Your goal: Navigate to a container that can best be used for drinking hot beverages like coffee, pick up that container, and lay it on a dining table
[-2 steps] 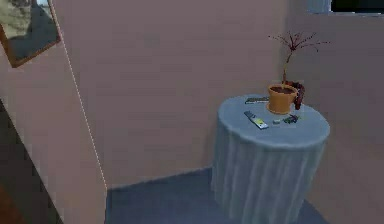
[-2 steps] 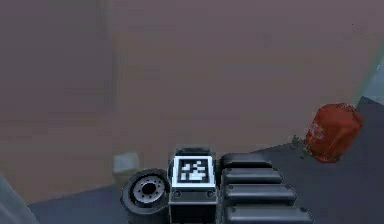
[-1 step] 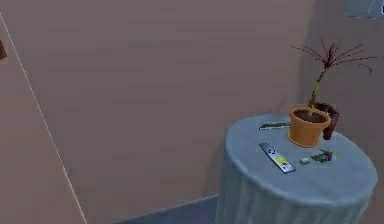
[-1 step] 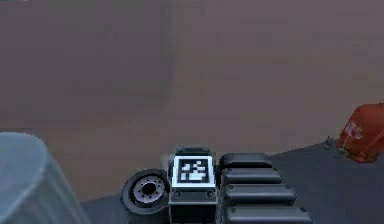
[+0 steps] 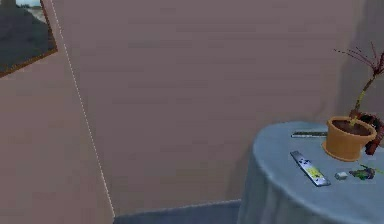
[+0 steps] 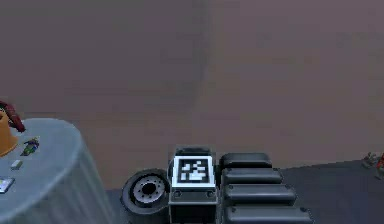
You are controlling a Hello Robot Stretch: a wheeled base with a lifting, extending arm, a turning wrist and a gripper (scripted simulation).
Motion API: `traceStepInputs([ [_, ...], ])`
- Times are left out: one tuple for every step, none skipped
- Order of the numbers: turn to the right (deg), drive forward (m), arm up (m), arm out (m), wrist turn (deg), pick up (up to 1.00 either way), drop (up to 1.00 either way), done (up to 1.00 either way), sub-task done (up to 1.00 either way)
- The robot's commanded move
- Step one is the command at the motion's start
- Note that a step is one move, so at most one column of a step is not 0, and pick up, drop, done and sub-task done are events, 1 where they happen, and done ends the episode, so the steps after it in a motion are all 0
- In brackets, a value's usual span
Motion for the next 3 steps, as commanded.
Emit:
traceStepInputs([
  [0.0,0.7,0.0,0.0,0.0,0.0,0.0,0.0,0.0],
  [45.0,0.0,0.0,0.0,0.0,0.0,0.0,0.0,0.0],
  [45.0,0.0,0.0,0.0,0.0,0.0,0.0,0.0,0.0],
])
